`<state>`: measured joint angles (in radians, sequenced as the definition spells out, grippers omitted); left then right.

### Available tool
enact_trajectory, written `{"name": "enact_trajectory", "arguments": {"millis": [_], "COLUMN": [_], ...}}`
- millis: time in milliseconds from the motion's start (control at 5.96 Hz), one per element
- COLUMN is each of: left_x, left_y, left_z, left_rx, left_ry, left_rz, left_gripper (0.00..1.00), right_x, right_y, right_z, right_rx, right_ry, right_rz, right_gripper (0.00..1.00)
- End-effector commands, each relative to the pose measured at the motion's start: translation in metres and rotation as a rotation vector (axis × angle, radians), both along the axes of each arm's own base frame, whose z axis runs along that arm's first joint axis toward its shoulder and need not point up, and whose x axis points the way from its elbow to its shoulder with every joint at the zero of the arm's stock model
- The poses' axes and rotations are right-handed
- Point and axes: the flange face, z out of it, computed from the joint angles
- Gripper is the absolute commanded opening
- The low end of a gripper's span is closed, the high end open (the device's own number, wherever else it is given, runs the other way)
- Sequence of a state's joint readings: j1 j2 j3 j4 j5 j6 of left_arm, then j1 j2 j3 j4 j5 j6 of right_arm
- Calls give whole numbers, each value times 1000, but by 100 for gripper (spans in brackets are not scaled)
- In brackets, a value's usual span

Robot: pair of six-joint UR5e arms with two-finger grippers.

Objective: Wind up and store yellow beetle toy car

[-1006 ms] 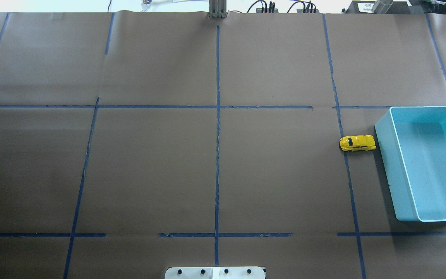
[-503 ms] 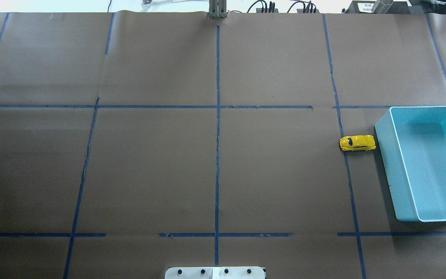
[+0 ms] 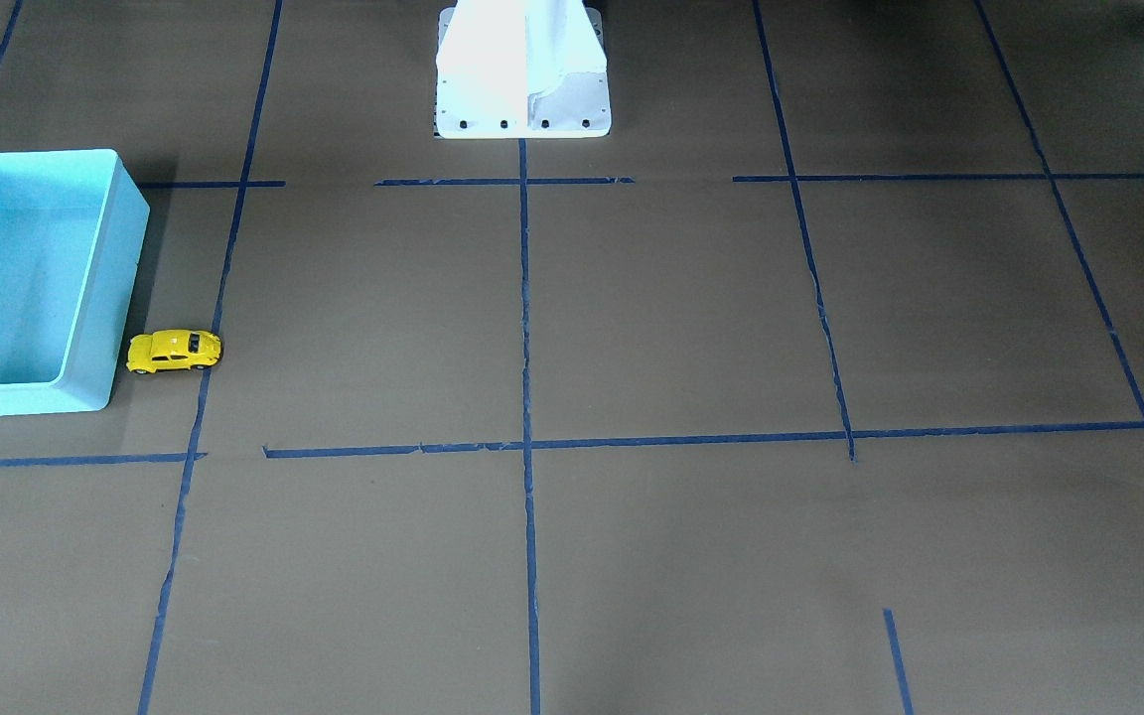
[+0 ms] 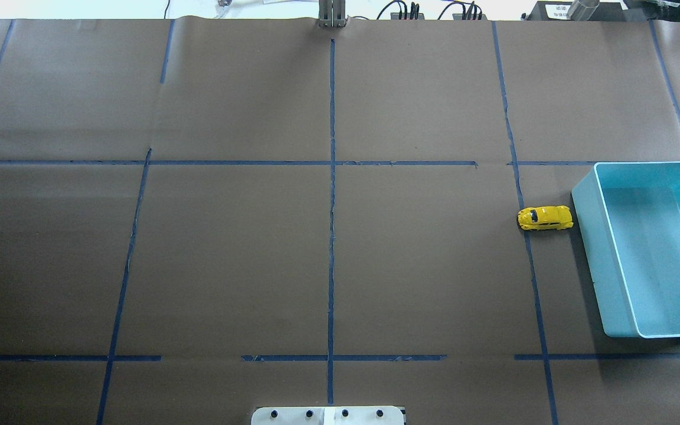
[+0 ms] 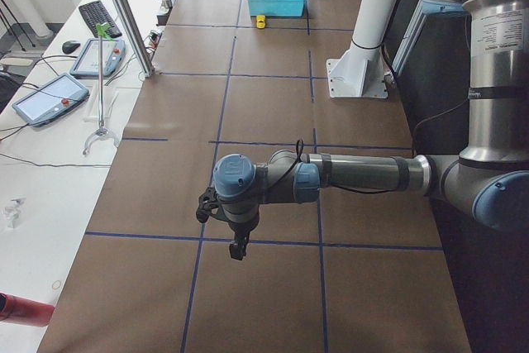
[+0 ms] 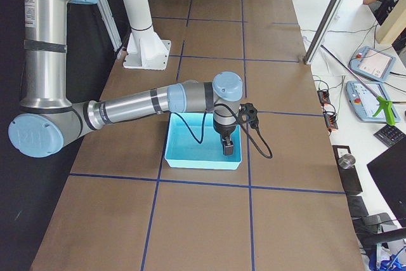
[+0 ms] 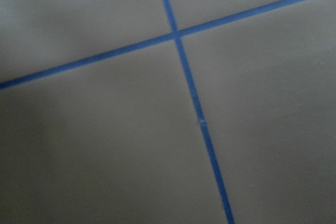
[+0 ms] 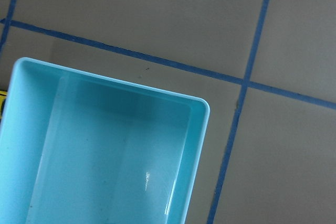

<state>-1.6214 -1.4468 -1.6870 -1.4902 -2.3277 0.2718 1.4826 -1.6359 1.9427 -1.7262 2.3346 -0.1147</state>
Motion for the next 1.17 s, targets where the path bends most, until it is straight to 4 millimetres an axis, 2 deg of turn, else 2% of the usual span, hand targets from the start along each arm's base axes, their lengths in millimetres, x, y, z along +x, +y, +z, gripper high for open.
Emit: {"name": "enact_trajectory", "arguments": {"millis": [0,168,335,503,671,839,1006], "left_x": [-6,-7,-7,-7,-7,-6,-6], "left_y": [19,16,12,8,6,5,6], "left_z": [25,23,16,7,2,-7,-12], "left_rx": [-87,-85,-133,-129,-119,-107,-98], "left_ry": [4,3,1,0,0,-2,-2], "left_rz": [-53,-58,-128,-144,-145,-147,-147], "left_gripper": [100,100,100,100,100,100,100], "right_x": [-76,-141,-193,-261,-312,-332,-335], "right_y": [-21,-30,-29,-23,1,2,1], "right_z": [-68,-93,-115,-148,-148,-135,-112], "right_rx": [157,236,351,479,531,653,647], "right_ry": [25,89,107,118,137,222,239], "right_rz": [-149,-259,-392,-537,-655,-811,-872], "right_gripper": [100,100,100,100,100,100,100]}}
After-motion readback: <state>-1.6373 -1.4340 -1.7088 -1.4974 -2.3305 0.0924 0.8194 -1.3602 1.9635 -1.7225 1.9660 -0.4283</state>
